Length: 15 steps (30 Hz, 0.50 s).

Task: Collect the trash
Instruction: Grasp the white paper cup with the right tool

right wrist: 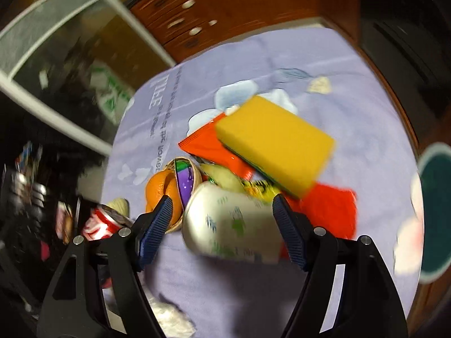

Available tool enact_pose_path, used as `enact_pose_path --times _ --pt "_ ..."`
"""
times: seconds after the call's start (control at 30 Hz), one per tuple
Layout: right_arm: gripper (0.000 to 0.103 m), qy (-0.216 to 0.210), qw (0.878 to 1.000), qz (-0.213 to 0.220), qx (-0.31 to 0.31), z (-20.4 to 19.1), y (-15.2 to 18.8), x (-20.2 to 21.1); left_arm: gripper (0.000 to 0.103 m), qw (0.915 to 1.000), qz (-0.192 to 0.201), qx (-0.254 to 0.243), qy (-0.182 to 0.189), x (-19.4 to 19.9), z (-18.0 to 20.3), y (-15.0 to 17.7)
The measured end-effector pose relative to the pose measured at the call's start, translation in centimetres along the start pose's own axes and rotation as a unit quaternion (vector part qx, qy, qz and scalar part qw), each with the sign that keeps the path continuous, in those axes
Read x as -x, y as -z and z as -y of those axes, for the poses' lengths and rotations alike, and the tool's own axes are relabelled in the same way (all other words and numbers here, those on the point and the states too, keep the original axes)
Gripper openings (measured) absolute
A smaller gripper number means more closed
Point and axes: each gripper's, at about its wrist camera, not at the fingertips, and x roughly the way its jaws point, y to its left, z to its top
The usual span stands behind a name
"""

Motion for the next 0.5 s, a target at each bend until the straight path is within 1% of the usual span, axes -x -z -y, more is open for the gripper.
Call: enact_pose_path --times 0.07,0.1,0.17,0.3,0.43,0.5 --pt "0.072 0.012 0.999 -0.032 0.019 0.0 -0.4 -1.9 0.057 0.9998 0.004 0.018 0.001 0.5 -1.1 0.1" --pt "0.072 0.009 0.999 -0.050 0.017 0.1 -0.2 -2.4 0.057 0.9997 0.007 0.024 0.000 0.7 -1.6 0.2" --pt "0.072 -0.007 0.998 -0.067 0.017 -0.1 0.9 -2.4 0.057 0.9995 0.010 0.030 -0.002 1.0 -2.1 0.3" --pt "0.076 -0.016 0.996 -0.087 0.031 -1.3 3.6 -1.8 0.057 0.9992 0.015 0.036 0.003 1.4 -2.5 0.2" --pt "0.078 -0.010 0.993 -0.107 0.041 -2.6 5.3 -1.9 0.057 0.9990 0.021 0.039 0.008 2.0 -2.6 0.5" --pt "0.079 -0.002 0.993 -0.102 0.051 -3.2 6.0 -1.5 0.057 0.9989 0.022 0.040 0.006 2.5 -2.9 1.1"
